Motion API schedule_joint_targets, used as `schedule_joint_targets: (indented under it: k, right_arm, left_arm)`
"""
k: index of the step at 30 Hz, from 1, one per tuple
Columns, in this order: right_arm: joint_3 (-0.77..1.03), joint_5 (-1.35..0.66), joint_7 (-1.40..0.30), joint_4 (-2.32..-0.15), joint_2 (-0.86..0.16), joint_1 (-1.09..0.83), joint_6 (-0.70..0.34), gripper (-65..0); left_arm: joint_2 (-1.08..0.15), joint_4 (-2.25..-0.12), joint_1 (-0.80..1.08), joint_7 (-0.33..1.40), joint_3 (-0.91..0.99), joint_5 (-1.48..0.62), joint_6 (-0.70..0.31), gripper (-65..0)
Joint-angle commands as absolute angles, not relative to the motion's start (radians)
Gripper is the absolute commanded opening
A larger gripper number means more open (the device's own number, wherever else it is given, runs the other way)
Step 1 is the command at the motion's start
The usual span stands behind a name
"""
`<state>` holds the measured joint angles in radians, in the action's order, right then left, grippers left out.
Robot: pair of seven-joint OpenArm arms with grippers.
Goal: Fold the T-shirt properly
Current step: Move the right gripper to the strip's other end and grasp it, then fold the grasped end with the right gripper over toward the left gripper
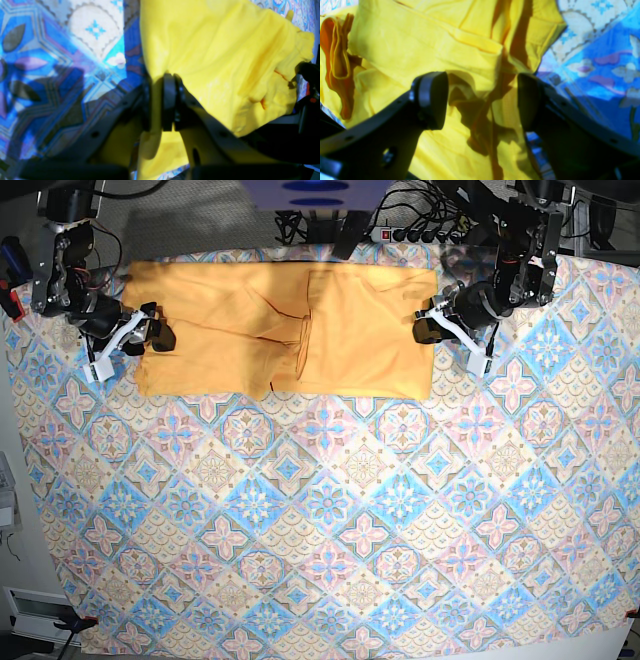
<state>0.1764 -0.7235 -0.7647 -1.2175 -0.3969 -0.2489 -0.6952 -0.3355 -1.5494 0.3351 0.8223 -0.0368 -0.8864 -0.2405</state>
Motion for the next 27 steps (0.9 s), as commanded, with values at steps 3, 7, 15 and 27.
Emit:
schedule_joint_targets:
  k: [3,7,15,27]
  right_arm:
    - [0.171,-0.707,-0.829,-1.219,-0.401,-0.257,-0.698,-24.6]
    - [0.166,-0.708,-0.831,-1.219,-0.401,-0.262,-0.698,-32.1]
    - [0.096,-0.708,-0.831,-1.219,-0.403,-0.271,-0.698,-46.8]
    - [0.059,-0.756,-0.895,-1.219,-0.406,-0.266,-0.698,-56.0]
  left_arm:
    - [-0.346,-1.561,0.331,0.809,-0.031,-0.894,-0.249,-60.1]
    - [-0.344,-1.561,0.329,0.809,-0.031,-0.894,-0.249,-60.1]
    - [-0.344,-1.561,0.329,0.809,-0.031,-0.894,-0.249,-60.1]
    - [-0.344,-1.561,0.329,0.809,-0.031,-0.894,-0.249,-60.1]
